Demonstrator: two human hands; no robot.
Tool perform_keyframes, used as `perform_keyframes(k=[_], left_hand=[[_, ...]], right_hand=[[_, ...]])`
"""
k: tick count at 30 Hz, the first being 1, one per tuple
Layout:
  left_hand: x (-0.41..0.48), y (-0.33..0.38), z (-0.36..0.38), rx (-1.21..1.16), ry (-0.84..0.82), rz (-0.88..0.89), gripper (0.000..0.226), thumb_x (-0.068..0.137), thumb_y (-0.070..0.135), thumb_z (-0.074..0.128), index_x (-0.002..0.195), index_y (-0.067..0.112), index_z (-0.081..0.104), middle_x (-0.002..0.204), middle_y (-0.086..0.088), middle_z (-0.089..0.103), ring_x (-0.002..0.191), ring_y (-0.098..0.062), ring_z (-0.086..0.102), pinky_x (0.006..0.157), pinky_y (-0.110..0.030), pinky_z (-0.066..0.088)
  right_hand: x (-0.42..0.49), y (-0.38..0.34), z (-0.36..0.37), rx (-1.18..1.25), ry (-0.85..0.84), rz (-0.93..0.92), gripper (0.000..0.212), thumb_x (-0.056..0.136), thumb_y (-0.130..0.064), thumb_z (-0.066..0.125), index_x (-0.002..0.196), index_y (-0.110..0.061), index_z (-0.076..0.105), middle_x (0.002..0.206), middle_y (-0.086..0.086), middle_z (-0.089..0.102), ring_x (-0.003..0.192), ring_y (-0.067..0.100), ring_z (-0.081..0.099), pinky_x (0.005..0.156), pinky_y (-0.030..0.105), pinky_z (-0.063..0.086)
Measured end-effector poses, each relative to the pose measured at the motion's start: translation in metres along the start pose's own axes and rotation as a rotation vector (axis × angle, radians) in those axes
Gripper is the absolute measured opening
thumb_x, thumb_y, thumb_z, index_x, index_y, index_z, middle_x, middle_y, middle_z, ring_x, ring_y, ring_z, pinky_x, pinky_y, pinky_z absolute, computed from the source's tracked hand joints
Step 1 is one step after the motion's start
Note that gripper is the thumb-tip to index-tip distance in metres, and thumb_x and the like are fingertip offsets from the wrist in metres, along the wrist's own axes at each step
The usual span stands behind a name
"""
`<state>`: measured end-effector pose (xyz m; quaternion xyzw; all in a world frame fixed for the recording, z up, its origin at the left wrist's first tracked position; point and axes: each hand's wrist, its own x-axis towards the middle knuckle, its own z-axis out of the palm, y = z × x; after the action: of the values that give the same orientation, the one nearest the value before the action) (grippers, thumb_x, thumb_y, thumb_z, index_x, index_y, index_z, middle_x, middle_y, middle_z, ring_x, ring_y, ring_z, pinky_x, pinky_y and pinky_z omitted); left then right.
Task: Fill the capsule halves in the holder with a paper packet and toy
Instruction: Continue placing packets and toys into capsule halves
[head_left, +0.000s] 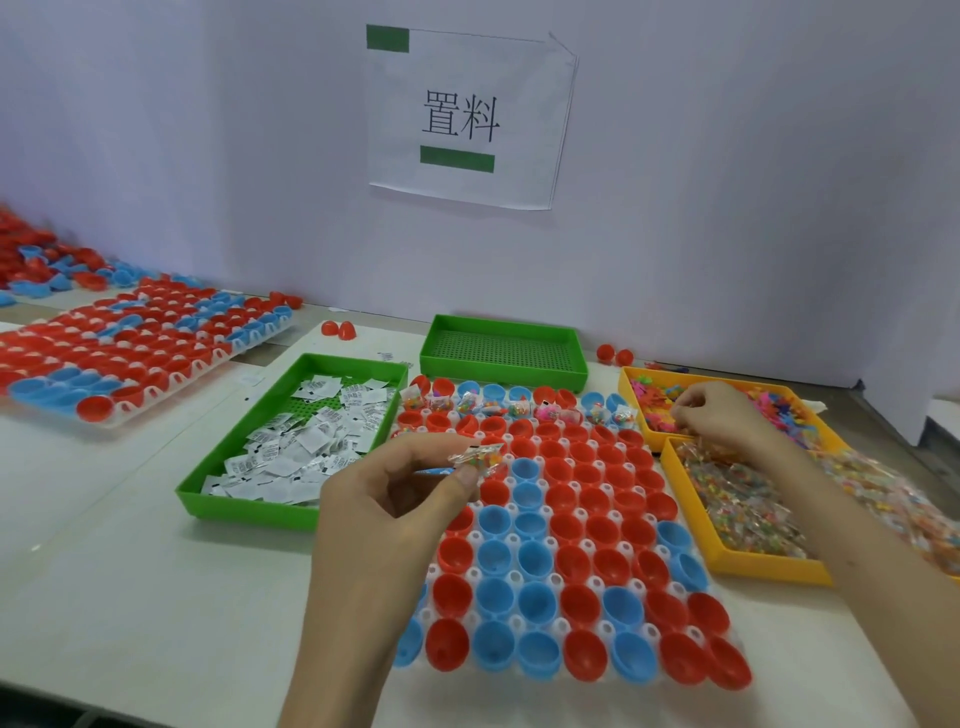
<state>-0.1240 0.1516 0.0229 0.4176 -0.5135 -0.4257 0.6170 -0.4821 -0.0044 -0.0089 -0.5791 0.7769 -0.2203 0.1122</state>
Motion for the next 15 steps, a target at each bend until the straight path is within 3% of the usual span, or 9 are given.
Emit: perform_keyframes(k=[3,5,8,11,15], left_hand=[[0.000,-0.001,-0.001,0.003,0.001,-0.007,0.032,0.079,-0.001,0.076,0.081,0.031,0.078,0.076,0.001,0.076,0.068,-0.007,0.071,0.060,-0.012,0.052],[-0.002,0.000,0.001,0.009,-0.015,-0.009,0.033,0.079,-0.001,0.076,0.080,0.032,0.079,0.076,0.002,0.076,0.067,-0.006,0.071,0.060,-0.012,0.052],[-0.001,0.000,-0.001,0.016,-0.012,-0.007,0.033,0.079,0.000,0.077,0.081,0.033,0.079,0.076,0.001,0.076,0.068,-0.008,0.071,0.061,-0.013,0.053],[0.001,-0.002,-0.004,0.023,0.001,-0.009,0.032,0.079,0.001,0.077,0.082,0.033,0.078,0.078,0.001,0.076,0.070,-0.012,0.072,0.062,-0.014,0.053],[0.002,-0.005,-0.002,0.038,0.000,-0.003,0.031,0.079,0.002,0.077,0.083,0.032,0.078,0.079,0.004,0.076,0.074,-0.009,0.072,0.063,-0.013,0.053]], right_hand=[[-0.004,-0.006,0.001,-0.079,-0.095,-0.074,0.018,0.092,-0.035,0.070,0.097,-0.018,0.071,0.108,-0.001,0.063,0.100,0.017,0.059,0.081,0.035,0.049],[-0.004,-0.008,0.003,-0.086,-0.098,-0.078,0.017,0.089,-0.033,0.074,0.095,-0.017,0.075,0.104,0.000,0.066,0.100,0.018,0.062,0.084,0.039,0.053],[-0.002,-0.009,0.008,-0.027,-0.029,-0.039,0.006,0.087,-0.022,0.076,0.084,-0.017,0.077,0.098,0.002,0.072,0.092,0.016,0.064,0.078,0.037,0.055],[0.000,-0.010,0.012,0.065,0.050,0.008,0.013,0.086,-0.015,0.076,0.075,-0.022,0.073,0.093,0.001,0.072,0.081,0.010,0.062,0.063,0.029,0.049],[-0.002,-0.014,0.007,0.131,0.285,-0.011,0.012,0.088,-0.011,0.070,0.084,-0.022,0.071,0.100,0.006,0.073,0.083,0.014,0.060,0.069,0.028,0.047]])
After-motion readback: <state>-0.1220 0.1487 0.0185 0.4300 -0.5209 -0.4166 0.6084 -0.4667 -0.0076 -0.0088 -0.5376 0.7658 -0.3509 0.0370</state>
